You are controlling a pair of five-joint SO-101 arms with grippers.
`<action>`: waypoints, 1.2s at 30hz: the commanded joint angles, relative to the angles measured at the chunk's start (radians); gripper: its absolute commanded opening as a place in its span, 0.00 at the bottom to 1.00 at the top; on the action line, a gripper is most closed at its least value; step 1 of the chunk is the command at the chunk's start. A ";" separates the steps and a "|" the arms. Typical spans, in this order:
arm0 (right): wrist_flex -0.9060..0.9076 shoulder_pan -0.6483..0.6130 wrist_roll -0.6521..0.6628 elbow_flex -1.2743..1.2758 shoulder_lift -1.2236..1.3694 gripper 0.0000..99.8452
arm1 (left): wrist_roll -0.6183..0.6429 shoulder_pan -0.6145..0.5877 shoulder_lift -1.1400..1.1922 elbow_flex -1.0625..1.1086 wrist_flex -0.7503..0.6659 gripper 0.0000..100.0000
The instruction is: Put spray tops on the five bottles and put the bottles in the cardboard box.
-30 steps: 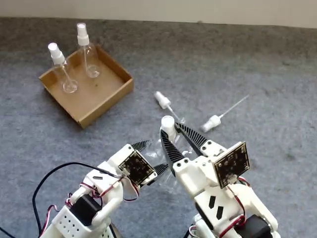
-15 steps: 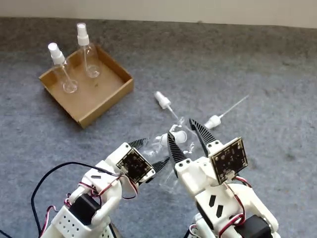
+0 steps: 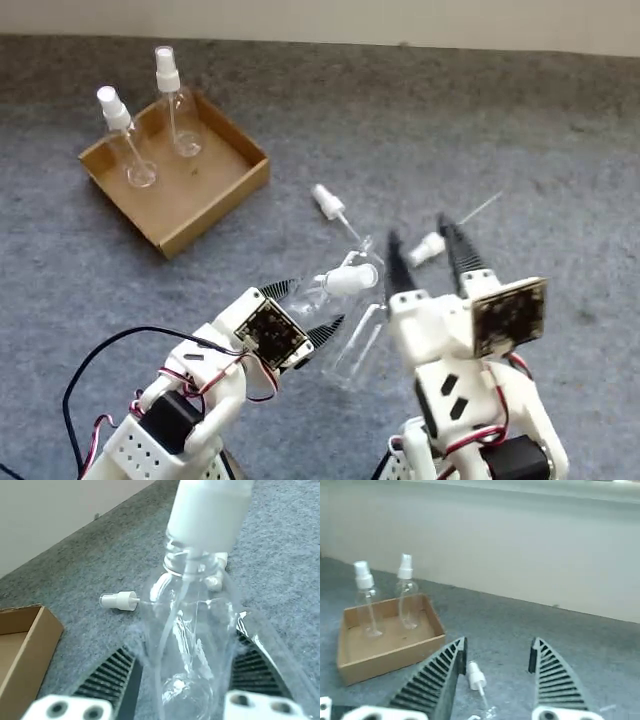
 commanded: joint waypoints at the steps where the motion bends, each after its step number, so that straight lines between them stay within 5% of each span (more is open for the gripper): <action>1: -0.033 0.101 -0.002 -0.016 -0.001 0.07 | -0.005 -0.016 -0.002 0.022 0.003 0.13; 3: -0.033 0.099 0.000 -0.015 -0.001 0.00 | -0.005 -0.016 -0.002 0.022 0.003 0.13; 10: -0.035 0.091 0.000 0.108 -0.001 0.01 | -0.003 -0.090 -0.004 0.022 -0.051 0.13; 20: -0.067 -0.160 0.002 0.203 -0.001 0.01 | -0.003 -0.093 -0.004 0.022 -0.049 0.13; 36: -0.237 -0.262 0.002 0.249 0.007 0.01 | -0.003 -0.093 -0.004 0.022 -0.049 0.13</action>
